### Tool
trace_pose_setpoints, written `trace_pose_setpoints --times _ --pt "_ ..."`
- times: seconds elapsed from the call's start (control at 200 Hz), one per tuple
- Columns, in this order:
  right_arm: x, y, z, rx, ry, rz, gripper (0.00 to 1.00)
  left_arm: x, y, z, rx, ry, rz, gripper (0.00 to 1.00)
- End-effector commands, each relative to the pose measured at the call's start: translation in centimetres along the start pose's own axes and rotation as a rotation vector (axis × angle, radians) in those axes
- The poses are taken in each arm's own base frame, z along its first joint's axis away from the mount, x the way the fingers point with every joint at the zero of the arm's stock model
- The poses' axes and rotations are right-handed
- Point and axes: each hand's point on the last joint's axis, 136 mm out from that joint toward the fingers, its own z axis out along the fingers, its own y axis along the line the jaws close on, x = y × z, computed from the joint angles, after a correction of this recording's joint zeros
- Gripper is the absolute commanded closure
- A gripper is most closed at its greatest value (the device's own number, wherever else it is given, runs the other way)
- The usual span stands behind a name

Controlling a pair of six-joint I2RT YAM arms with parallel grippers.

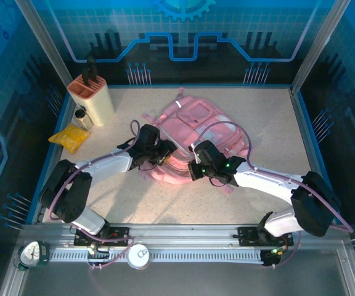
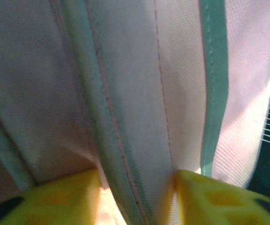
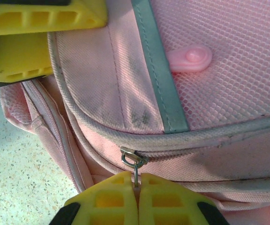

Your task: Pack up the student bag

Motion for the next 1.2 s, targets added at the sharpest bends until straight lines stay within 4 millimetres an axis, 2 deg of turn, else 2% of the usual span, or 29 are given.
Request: trace_pose_setpoints --times 0.0,0.075,0.145,0.19,0.245,0.28,0.33,0.34,0.395,0.455,0.51,0.575,0.63,0.67,0.76,0.805,0.835,0.906,0.991,1.086,1.196 --pt "0.0 -1.6 -0.2 0.063 0.018 0.010 1.00 -1.9 -1.1 0.1 -0.014 -0.087 -0.008 0.69" --pt "0.3 -3.2 -0.2 0.098 0.039 0.041 1.00 -2.8 -0.3 0.0 -0.053 -0.118 0.010 0.86" --pt "0.4 -4.5 -0.3 0.120 0.045 0.068 0.95 -3.3 0.4 -0.2 -0.087 -0.116 0.016 0.97" --pt "0.3 -5.0 -0.6 0.130 0.041 0.071 0.90 -3.4 0.4 -0.3 -0.089 -0.105 0.015 1.00" --pt "-0.2 -4.9 -1.1 0.127 0.032 0.059 0.84 -3.3 0.0 -0.5 -0.069 -0.098 0.029 0.98" --pt "-0.5 -4.9 -1.7 0.131 0.037 0.059 0.78 -3.1 -0.5 -0.9 -0.049 -0.095 0.047 0.94" --pt "-0.6 -4.8 -2.7 0.136 0.047 0.053 0.67 -2.8 -1.3 -1.5 -0.023 -0.094 0.084 0.81" --pt "-1.6 -4.5 -3.1 0.129 0.027 0.052 0.65 -2.7 -1.4 -1.7 -0.020 -0.093 0.094 0.78" --pt "-2.7 -4.3 -4.5 0.129 -0.007 0.039 0.56 -2.4 -1.6 -2.7 -0.026 -0.091 0.133 0.61" --pt "-3.7 -4.9 -6.2 0.143 -0.047 0.043 0.46 -2.6 -1.1 -4.3 -0.059 -0.110 0.177 0.51" --pt "-4.5 -6.3 -7.6 0.169 -0.090 0.066 0.35 -3.7 -0.2 -6.3 -0.108 -0.167 0.216 0.41" --pt "-5.5 -9.0 -9.0 0.223 -0.151 0.122 0.20 -5.5 1.2 -9.2 -0.174 -0.261 0.260 0.27" --pt "-6.2 -11.7 -10.1 0.299 -0.213 0.156 0.00 -7.7 2.9 -11.9 -0.253 -0.374 0.295 0.13" --pt "-6.9 -14.3 -11.1 0.389 -0.265 0.191 0.00 -9.7 4.5 -14.1 -0.335 -0.473 0.315 0.01" --pt "-5.8 -20.5 -12.5 0.583 -0.330 0.299 0.00 -13.6 7.7 -19.0 -0.523 -0.694 0.363 0.01" --pt "-5.5 -23.1 -13.2 0.667 -0.377 0.330 0.00 -15.0 8.5 -20.1 -0.586 -0.798 0.428 0.01" --pt "-5.2 -24.9 -13.5 0.717 -0.405 0.344 0.00 -15.8 8.3 -20.2 -0.593 -0.836 0.503 0.01" --pt "-4.6 -28.0 -13.5 0.782 -0.459 0.344 0.00 -17.0 9.4 -19.9 -0.631 -0.906 0.606 0.01" --pt "-3.6 -30.5 -12.5 0.794 -0.495 0.354 0.00 -17.7 9.8 -17.5 -0.574 -0.937 0.750 0.01" --pt "-4.4 -30.4 -9.6 0.661 -0.551 0.266 0.00 -17.5 9.4 -14.8 -0.473 -0.944 0.885 0.01" --pt "-5.0 -29.8 -6.7 0.548 -0.572 0.168 0.00 -17.6 9.3 -12.5 -0.353 -0.939 0.929 0.01"
